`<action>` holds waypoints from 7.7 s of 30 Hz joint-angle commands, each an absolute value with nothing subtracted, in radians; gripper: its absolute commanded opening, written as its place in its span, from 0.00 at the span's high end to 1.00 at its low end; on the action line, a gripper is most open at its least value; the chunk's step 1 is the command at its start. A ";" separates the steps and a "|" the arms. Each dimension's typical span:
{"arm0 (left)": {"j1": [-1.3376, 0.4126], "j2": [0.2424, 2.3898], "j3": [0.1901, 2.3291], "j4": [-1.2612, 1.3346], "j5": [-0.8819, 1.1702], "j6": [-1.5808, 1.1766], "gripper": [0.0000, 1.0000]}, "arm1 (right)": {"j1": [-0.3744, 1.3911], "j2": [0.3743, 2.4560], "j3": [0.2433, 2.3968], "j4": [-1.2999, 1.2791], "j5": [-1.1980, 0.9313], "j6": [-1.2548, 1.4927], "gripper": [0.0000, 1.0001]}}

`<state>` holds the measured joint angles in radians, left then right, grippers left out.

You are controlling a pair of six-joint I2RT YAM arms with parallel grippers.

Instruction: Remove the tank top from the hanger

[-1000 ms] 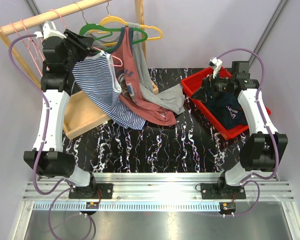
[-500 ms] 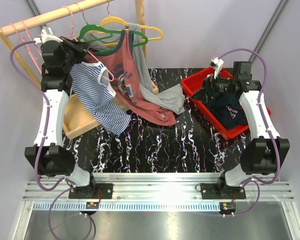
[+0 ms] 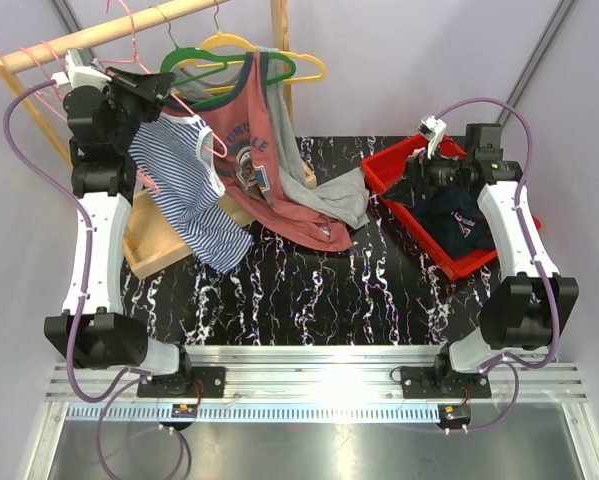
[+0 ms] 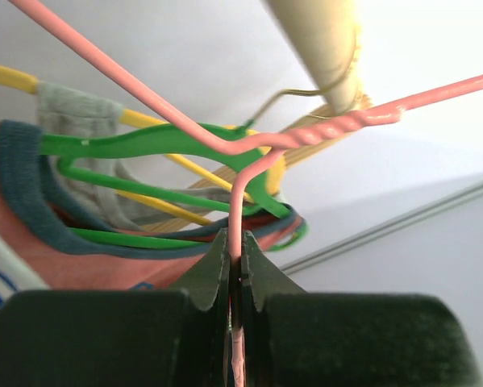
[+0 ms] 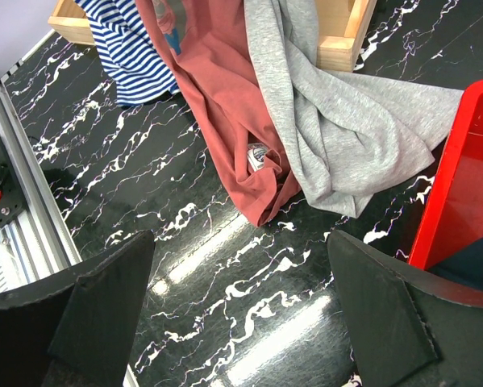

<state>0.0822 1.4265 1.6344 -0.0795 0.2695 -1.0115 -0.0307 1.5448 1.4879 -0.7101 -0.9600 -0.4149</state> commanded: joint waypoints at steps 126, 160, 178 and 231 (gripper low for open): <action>-0.485 1.198 1.304 -0.006 1.230 -0.836 1.00 | 0.495 1.373 1.433 -0.035 -0.473 -0.199 1.00; -0.503 1.207 1.230 -0.549 1.232 -0.486 1.00 | 0.215 1.307 1.304 -0.195 -0.494 -0.257 1.00; -0.528 1.220 1.223 -0.611 1.227 -0.433 1.00 | 0.163 1.453 1.446 -0.276 -0.567 -0.359 1.00; -0.529 1.502 1.215 0.644 0.784 -0.790 1.00 | 0.120 1.519 1.425 -0.509 -1.139 -0.276 0.87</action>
